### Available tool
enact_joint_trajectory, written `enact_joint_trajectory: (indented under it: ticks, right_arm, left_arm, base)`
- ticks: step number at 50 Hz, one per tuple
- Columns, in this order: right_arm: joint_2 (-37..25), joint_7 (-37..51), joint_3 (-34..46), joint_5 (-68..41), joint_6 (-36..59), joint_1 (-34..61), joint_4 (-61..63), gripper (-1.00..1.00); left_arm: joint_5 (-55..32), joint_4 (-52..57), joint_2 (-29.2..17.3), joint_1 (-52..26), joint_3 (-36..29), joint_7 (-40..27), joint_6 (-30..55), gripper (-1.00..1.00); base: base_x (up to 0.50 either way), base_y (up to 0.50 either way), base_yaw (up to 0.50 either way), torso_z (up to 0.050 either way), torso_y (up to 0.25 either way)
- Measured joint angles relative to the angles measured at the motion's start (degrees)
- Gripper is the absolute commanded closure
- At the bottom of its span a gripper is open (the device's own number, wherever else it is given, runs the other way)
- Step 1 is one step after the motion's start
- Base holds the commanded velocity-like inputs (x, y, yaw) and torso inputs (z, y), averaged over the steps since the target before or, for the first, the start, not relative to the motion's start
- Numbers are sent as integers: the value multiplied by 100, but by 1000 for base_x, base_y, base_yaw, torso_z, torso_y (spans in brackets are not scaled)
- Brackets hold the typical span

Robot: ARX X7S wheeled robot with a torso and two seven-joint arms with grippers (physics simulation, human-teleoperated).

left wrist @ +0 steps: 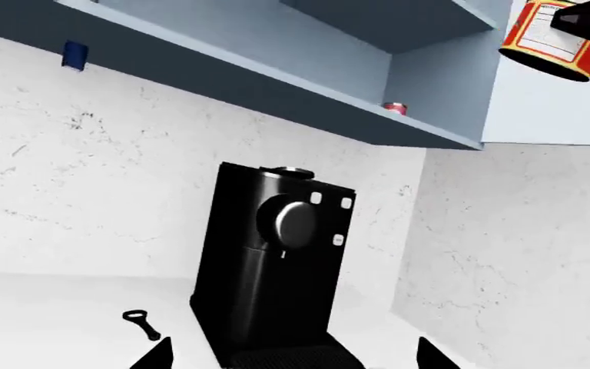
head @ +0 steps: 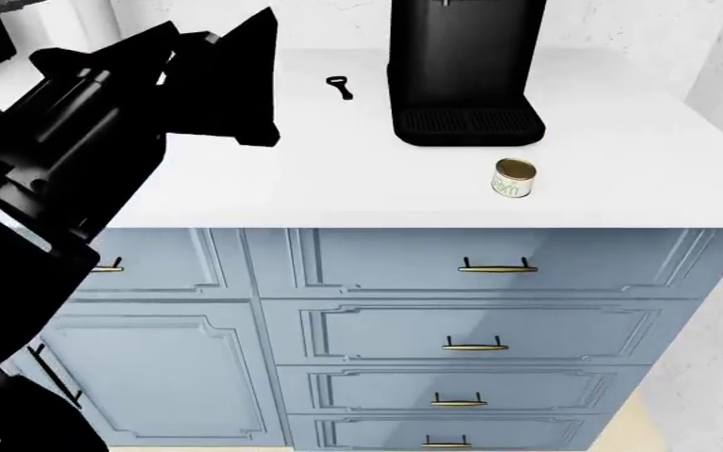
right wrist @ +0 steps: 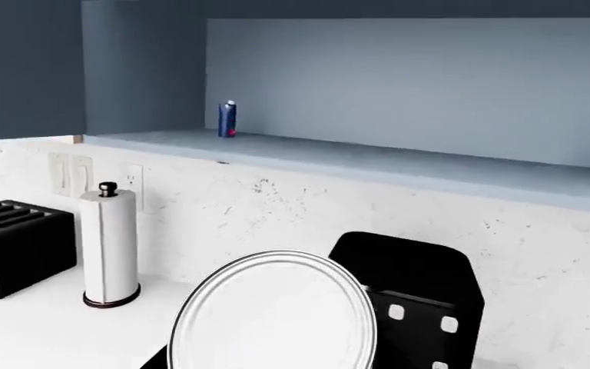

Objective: Pick the cans from the counter and place them in their designated side in the cabinet.

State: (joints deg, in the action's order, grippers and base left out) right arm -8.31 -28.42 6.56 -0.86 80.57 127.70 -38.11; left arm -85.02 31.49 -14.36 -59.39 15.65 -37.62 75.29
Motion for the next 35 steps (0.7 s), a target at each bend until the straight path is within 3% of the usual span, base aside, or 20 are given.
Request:
enact_joint_trajectory:
  ticks: [11,25,35]
  right_arm:
    - [184,-276,-282,1426,-337,459,-930,100]
    - [152,141,-390,1885,-665,624,-1494,100]
    - [153,235,-426,1956,-737,669,-1617,100]
  left_arm:
    - [-1023,-408,-142,-600,-151,-709,54,-100]
    - [-2347,-697,-426,-955,-445,-1708,-232,-100]
    - [-2825,-806,-550,-1042,-586,-2015,-406,-100]
  base:
    - [0,0,0,0,1]
    - [0,0,0,0,1]
    - [72,-61,0,0,0]
